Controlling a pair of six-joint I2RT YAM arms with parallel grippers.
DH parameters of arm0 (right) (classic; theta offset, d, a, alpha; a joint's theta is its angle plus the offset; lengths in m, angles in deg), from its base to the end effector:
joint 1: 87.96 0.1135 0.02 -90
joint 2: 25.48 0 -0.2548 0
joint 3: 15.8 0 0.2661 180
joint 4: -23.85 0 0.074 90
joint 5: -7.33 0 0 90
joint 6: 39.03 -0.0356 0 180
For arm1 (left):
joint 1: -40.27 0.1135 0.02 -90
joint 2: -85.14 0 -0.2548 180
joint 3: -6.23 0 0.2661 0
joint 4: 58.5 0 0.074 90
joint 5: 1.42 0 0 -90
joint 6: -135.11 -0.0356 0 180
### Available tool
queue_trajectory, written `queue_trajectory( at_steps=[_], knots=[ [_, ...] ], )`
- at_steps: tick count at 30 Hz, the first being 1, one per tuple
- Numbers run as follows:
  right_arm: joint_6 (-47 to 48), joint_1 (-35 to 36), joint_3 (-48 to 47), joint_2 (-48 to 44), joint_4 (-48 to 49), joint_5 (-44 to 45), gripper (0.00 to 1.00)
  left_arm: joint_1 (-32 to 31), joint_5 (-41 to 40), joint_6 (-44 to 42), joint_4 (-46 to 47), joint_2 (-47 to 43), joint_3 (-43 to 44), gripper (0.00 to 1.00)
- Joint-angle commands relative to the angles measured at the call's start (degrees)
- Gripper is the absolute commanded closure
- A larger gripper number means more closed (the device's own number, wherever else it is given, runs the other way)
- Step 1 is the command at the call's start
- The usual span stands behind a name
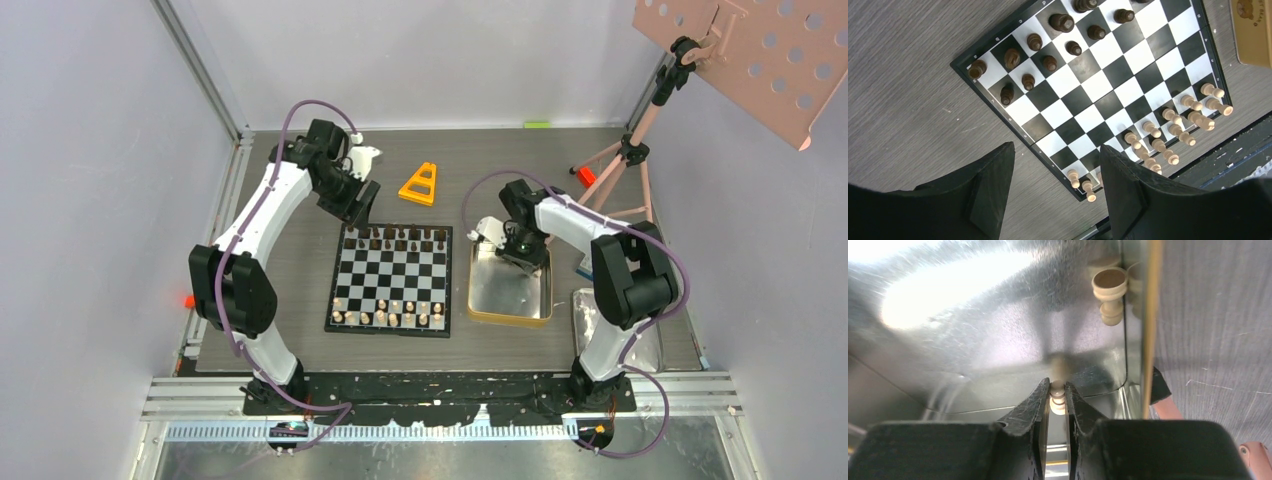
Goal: Set up the chess pieces on the board
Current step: Pick up the chess piece from the storage box.
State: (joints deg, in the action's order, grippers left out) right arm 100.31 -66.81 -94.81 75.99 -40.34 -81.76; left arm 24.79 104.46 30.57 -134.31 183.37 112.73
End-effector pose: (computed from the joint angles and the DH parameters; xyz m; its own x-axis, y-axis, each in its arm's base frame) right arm 0.3014 0.1160 0.1521 -0.3336 -0.9423 -0.0260 -0.9408 0.3346 -0.0547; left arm 0.3455 -0.1058 0.3039 -0.7724 0.4645 -0.4333 0.5696 0.8083 -0.1489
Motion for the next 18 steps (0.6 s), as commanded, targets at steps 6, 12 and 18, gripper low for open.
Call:
queue_trajectory(
  at_steps=[6, 12, 18],
  knots=[
    [-12.29, -4.42, -11.86, -9.07, 0.08, -23.35, 0.97, -0.08, 14.96, 2.03, 11.19, -2.39, -2.69, 0.35],
    [-37.93, -6.41, -15.92, -12.82, 16.64, -35.31, 0.99, -0.16, 30.59, 18.23, 27.05, -0.8, -2.63, 0.36],
    [-63.47, -8.35, -17.6, -10.07, 32.91, -40.71, 0.99, -0.61, 42.24, 40.53, 46.01, 3.67, -0.89, 0.37]
  ],
)
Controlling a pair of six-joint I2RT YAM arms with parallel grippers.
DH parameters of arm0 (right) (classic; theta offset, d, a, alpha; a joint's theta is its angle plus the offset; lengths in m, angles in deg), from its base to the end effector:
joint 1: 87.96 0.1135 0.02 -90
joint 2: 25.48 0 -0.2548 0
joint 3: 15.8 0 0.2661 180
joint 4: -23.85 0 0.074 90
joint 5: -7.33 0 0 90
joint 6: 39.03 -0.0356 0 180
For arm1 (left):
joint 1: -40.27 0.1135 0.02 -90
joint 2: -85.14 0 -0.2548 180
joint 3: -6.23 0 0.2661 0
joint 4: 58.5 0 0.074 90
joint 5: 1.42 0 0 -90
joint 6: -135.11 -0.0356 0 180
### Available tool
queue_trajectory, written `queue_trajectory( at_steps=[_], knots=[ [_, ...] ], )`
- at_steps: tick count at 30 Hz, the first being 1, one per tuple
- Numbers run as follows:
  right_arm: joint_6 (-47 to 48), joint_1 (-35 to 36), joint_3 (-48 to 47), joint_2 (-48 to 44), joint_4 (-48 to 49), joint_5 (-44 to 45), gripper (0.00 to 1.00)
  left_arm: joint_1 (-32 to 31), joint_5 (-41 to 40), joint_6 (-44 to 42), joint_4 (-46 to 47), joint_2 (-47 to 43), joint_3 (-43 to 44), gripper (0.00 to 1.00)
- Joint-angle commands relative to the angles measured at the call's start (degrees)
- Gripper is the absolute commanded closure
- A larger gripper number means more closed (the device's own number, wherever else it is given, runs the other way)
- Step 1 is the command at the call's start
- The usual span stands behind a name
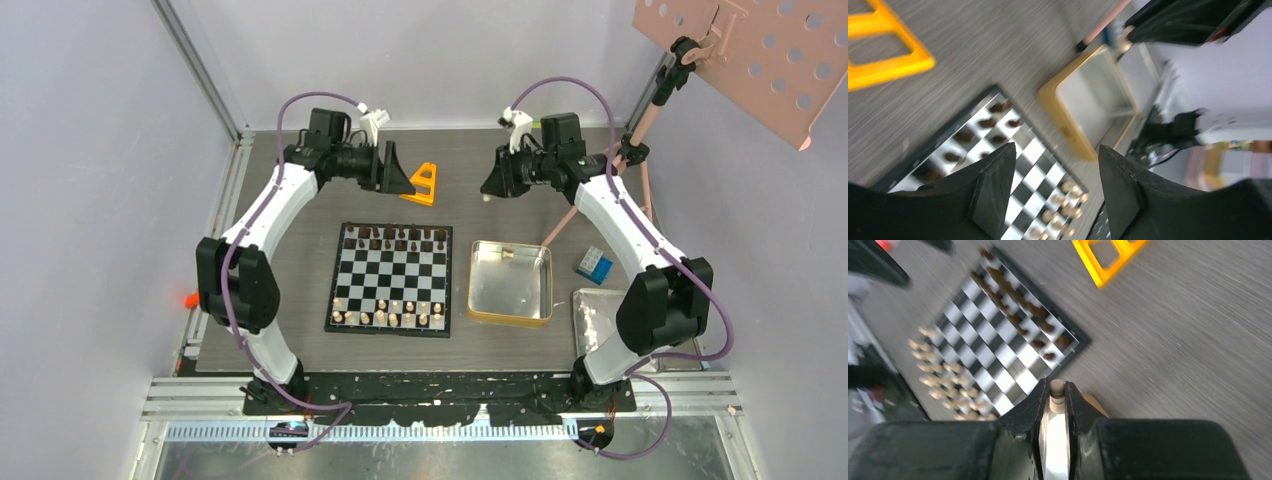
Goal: Set up the chess pieces on the board
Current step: Pick up the chess piece from the storage box, then place the chess piece on the chessboard.
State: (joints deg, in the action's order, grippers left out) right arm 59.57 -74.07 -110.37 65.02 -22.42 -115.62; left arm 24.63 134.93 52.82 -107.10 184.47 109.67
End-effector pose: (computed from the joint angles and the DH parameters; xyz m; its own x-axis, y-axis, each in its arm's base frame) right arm 0.3493 0.1063 0.3174 -0.5561 -0.2668 -0.7871 -0.6834 0.6857 0.2505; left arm 0.3754 -0.1318 0.3149 -0.7604 0.1167 -0.6389 0.5864 0.5461 -0.5982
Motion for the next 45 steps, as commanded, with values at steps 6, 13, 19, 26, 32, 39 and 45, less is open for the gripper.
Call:
queue_trajectory(
  at_steps=[6, 13, 19, 26, 32, 39, 45],
  knots=[
    [-39.99, -1.41, -1.72, 4.05, 26.65, -10.35, 0.99, -3.05, 15.23, 35.57, 40.51, 6.22, 2.33, 0.4],
    [-37.83, 0.19, 2.21, 4.31, 34.19, -14.17, 0.99, -1.17, 17.12, 36.99, 46.46, 5.98, -0.78, 0.44],
    [-16.67, 6.84, 4.53, 3.26, 26.8, -14.3, 0.99, 9.26, 18.07, 30.49, 38.09, 0.46, -5.37, 0.45],
    [-1.82, 16.59, 5.78, 5.23, 24.16, -10.72, 0.99, 18.98, 17.03, -0.4, 0.65, -2.0, 3.72, 0.43],
    [4.3, 25.02, 7.54, 7.89, 26.54, -8.33, 0.99, 23.01, 15.28, -7.42, -7.88, -3.41, 3.64, 0.42],
    [6.28, 31.96, 12.43, 12.02, 36.67, -6.79, 0.99, 26.18, 13.31, -11.78, -10.12, -3.88, 1.64, 0.41],
    [5.98, 35.53, 8.13, 18.66, 37.77, -6.79, 0.99, 26.92, 11.98, -12.8, -10.97, -3.48, 0.96, 0.41]
  ],
)
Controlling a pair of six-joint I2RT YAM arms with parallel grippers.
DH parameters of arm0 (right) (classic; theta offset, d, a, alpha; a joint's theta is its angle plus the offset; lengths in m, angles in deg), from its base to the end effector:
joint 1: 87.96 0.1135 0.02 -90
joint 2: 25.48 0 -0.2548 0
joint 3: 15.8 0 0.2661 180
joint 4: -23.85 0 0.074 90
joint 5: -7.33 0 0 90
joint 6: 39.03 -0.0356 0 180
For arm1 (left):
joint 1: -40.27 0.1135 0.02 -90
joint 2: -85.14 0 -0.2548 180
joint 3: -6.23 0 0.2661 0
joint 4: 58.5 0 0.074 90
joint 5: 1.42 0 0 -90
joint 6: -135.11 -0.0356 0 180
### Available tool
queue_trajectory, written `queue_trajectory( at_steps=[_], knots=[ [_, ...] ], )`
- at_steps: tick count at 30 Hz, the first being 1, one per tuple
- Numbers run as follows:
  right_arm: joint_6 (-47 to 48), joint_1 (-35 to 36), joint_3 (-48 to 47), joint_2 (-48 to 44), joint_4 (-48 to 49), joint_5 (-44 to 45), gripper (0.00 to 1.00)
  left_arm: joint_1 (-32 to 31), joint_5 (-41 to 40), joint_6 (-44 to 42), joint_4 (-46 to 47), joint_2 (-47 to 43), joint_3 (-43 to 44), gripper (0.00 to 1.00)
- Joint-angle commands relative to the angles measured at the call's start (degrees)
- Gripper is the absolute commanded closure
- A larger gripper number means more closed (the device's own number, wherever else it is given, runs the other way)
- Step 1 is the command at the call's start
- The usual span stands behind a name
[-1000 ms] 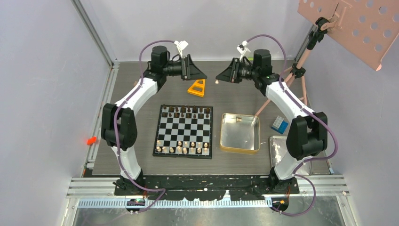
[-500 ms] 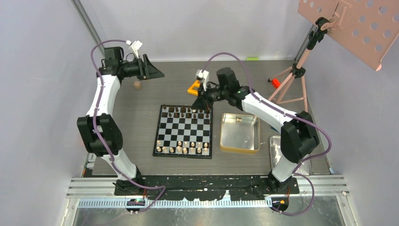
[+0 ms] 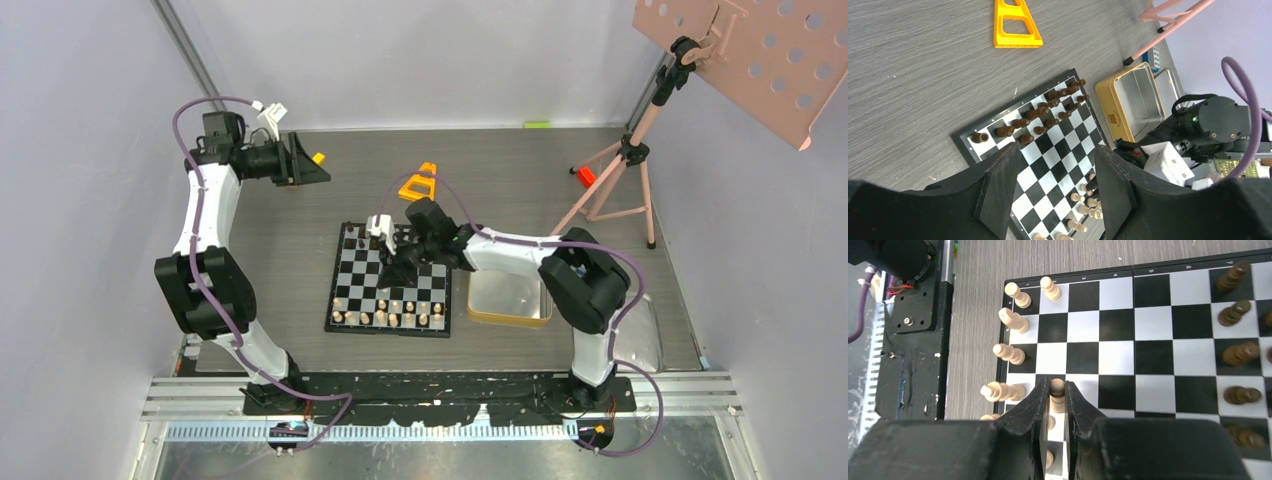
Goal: Set up the chess pieces on the board
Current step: Place the chess piece on the chessboard.
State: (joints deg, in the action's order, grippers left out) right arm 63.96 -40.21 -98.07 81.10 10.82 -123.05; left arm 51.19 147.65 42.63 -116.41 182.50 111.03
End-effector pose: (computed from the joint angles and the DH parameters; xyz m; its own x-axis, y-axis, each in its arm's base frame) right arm 0.2624 0.3231 0.1868 -0.1928 -0.4669 -0.8630 -0.9786 0.0266 0.2042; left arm 0.3742 0.0411 0.3295 -0.7376 -0.1197 -0.6645 0.4711 0.6139 -0.6334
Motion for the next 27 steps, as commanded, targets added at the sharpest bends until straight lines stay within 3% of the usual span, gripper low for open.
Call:
queue_trajectory(
  at_steps=[1, 27],
  knots=[
    [1.79, 2.05, -5.94, 4.24, 3.3, 0.85, 0.99, 0.46, -0.83, -2.63, -1.57, -1.48, -0.49, 0.41],
    [6.42, 8.2, -17.8, 14.35, -7.02, 4.14, 0.95, 1.04, -1.01, -2.03, 0.06, -1.86, -3.52, 0.4]
  ],
)
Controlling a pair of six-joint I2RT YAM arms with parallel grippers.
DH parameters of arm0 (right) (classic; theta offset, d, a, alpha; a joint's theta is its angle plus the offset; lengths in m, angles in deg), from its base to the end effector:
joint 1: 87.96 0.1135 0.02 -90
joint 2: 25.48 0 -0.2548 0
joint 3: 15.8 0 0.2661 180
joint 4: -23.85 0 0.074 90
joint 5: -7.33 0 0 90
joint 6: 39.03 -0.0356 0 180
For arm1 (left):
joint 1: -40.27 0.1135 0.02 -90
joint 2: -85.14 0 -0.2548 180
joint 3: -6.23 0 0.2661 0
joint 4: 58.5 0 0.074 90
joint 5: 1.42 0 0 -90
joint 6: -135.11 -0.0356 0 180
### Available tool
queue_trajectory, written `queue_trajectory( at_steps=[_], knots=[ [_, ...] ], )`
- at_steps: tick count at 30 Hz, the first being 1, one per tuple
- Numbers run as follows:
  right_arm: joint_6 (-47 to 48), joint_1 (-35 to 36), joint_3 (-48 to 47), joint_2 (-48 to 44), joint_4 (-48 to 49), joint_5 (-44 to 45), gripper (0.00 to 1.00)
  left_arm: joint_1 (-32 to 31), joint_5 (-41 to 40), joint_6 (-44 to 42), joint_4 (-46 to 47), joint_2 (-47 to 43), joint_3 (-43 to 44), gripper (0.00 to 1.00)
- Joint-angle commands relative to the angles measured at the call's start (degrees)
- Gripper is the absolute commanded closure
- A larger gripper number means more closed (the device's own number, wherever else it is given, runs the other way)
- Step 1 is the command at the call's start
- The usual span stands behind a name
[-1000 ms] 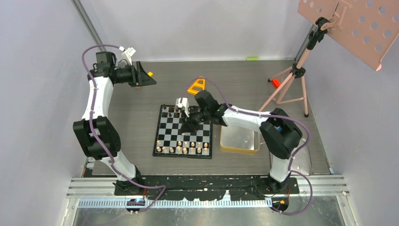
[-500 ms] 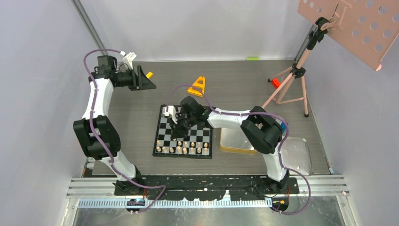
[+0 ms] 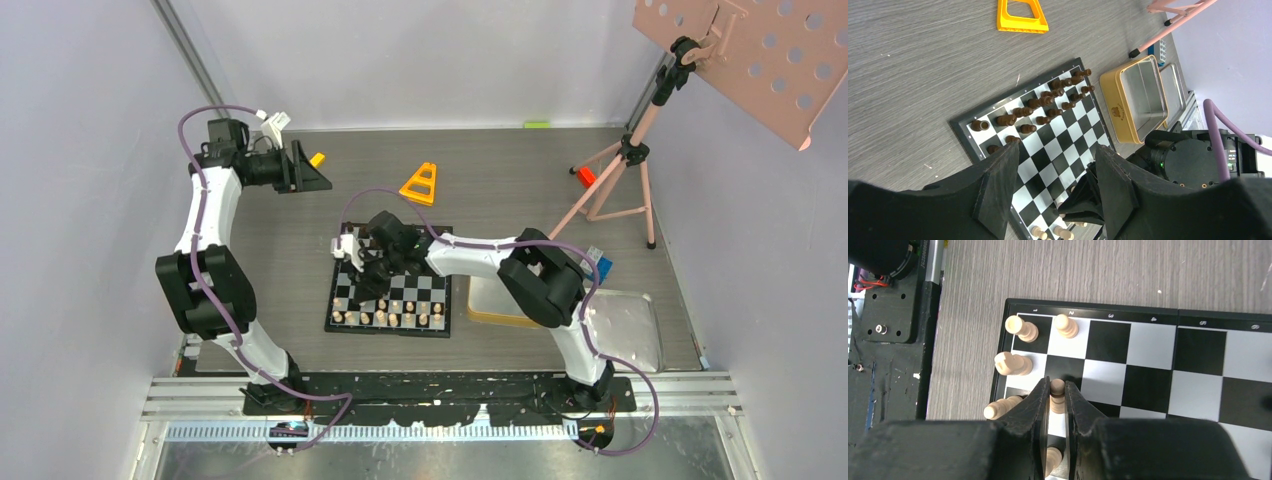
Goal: Set up the chess pieces on the board
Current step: Place the chess piece on the chessboard.
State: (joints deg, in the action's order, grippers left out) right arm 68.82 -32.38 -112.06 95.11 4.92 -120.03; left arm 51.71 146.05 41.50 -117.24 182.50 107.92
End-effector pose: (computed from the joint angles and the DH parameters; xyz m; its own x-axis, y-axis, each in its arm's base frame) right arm 0.2459 0.3971 0.1531 -0.0912 -0.5641 -0.8207 -0.9806 -0.0926 0.1726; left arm 0.3707 0.0444 0.3105 -0.7719 -0.1217 -0.6240 0.4237 0.6333 -0.6476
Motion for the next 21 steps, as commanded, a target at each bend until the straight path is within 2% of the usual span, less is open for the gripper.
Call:
queue_trajectory(
  at_steps=[1, 8, 12, 14, 21],
  knots=[
    [1.7, 0.35, -4.43, 0.47, -1.73, 1.43, 0.95, 0.51, 0.54, -0.95, 0.85, -1.91, -0.5, 0.4],
    [2.27, 0.69, -5.76, 0.98, -3.07, 2.47, 0.9, 0.51, 0.45, -0.96, 0.66, -2.18, -0.77, 0.4],
    [2.47, 1.12, -6.15, 1.16, -4.01, 3.39, 0.82, 0.47, 0.37, -0.99, 0.65, -2.35, -0.77, 0.4],
    [2.71, 1.32, -6.31, 1.0, -4.55, 4.0, 0.75, 0.51, 0.39, -1.03, 0.62, -2.48, -0.84, 0.4],
    [3.73, 1.54, -5.96, -0.71, -5.87, 5.89, 0.66, 0.51, 0.36, -1.28, 0.41, -2.48, -0.86, 0.4]
  ],
)
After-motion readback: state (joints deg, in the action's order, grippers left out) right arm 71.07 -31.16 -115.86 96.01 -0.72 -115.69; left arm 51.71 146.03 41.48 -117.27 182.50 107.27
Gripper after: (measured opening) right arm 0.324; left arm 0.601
